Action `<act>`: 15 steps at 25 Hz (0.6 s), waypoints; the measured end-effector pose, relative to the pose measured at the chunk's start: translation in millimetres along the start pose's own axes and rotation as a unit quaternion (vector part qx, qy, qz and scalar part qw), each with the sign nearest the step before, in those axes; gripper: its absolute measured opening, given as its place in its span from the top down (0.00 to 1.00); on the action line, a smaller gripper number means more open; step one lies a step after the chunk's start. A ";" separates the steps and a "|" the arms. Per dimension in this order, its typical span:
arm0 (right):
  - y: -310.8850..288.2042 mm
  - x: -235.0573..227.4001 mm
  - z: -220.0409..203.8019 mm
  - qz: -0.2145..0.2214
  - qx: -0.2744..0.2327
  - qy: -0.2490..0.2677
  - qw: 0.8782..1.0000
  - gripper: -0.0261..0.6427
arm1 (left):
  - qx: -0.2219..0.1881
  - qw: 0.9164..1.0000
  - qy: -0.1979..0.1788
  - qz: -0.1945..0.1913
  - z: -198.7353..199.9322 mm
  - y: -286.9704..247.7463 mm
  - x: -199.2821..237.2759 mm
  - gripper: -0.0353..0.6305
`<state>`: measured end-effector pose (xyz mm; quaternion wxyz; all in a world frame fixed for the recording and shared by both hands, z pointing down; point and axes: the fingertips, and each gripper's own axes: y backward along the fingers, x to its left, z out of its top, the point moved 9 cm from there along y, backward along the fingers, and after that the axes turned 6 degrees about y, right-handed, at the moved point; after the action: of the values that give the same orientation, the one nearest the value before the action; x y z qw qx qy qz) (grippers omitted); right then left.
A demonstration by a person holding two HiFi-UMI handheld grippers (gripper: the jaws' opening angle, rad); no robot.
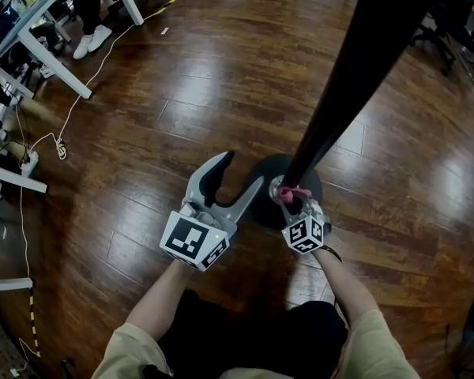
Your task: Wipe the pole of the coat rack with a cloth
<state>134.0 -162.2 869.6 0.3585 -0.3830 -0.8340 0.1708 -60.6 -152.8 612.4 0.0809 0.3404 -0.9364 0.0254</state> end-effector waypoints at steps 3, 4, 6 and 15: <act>-14.1 10.6 -15.2 0.011 0.022 -0.006 1.000 0.89 | 0.006 1.000 -0.007 0.008 1.6 5.2 4.9 0.58; -18.0 13.4 -20.8 0.015 0.030 -0.010 0.999 0.89 | 0.005 1.000 -0.007 0.012 3.4 7.8 4.9 0.58; -25.5 18.4 -31.0 0.023 0.047 -0.015 0.999 0.89 | 0.003 1.000 -0.010 0.016 6.0 12.2 3.7 0.58; -50.6 35.0 -50.1 0.038 0.095 -0.020 0.995 0.89 | 0.008 1.000 -0.005 0.017 6.2 19.8 -0.4 0.58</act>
<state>128.6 -167.9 948.5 0.3698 -0.3754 -0.8059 0.2701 -73.8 -138.0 606.4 0.0734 0.3255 -0.9421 0.0322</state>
